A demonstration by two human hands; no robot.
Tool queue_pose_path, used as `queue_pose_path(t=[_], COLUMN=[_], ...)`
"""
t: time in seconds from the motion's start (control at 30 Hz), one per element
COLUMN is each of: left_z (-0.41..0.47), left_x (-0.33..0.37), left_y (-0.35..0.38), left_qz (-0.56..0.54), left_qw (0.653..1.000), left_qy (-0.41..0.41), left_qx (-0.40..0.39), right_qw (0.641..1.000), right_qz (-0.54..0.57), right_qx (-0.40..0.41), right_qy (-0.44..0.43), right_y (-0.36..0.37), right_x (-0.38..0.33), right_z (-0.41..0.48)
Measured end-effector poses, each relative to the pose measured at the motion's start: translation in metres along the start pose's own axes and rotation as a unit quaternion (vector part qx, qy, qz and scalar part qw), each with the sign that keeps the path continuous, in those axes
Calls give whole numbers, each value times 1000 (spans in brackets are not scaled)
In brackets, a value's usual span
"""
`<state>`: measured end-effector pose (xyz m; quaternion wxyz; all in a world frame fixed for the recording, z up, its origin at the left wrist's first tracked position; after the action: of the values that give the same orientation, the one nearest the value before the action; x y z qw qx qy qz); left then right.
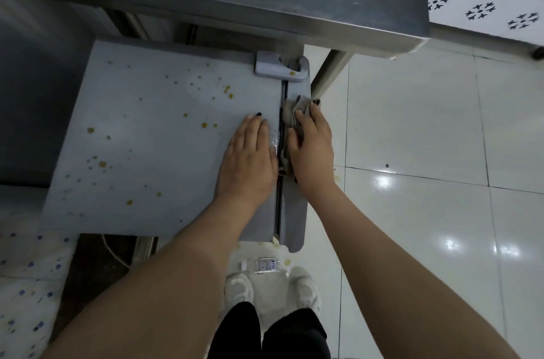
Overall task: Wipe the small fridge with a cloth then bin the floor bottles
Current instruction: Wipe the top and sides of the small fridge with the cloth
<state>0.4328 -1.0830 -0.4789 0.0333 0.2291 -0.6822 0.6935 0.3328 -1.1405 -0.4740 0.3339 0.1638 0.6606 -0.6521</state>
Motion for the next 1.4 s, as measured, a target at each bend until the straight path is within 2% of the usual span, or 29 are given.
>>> queue_pose_path(t=[0.17,0.27,0.4,0.57,0.83,1.0,1.2,1.4], left_z=[2,3,3,4,7,6,4,3], left_x=[1,1,0,0,-5,-5,-6,-8], left_y=[-3,-3,-5,-5,0,-1,-1,-1], left_qz=[12,15,19,34,15,30,34,19], left_qw=[1000,1000,1000,999,1000,999,999,999], left_qy=[5,6,1,-9,-26,-28,-38,-35], left_qx=[10,7,5,2,9,8,14,23], right_qw=[999,990,964,967,968,955,950,943], right_qz=[-18,-69,-135,-149,-136,-161,-136,-124], right_qx=[26,45,17,-29,-16,-82,-36,-36], right_qy=[-28,-117,-230,-205,-211,-234,-278,-307], right_y=[-2,-2,20,32,21,37,25,29], right_x=[-7,-25,-51,-49,-42,-48,-48,-59], right_z=[37,51,74,94,74,103,79,88])
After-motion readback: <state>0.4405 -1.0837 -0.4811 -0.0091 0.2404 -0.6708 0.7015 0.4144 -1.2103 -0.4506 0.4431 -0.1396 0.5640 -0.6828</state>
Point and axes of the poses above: each hand's wrist, its own z-axis towards the middle knuckle, its own y-axis out of the palm, x = y × z, the point moved 10 cm from there along z, towards the middle knuckle, and after that the axes turned 5 degrees about -y, right-handed, at the moved point
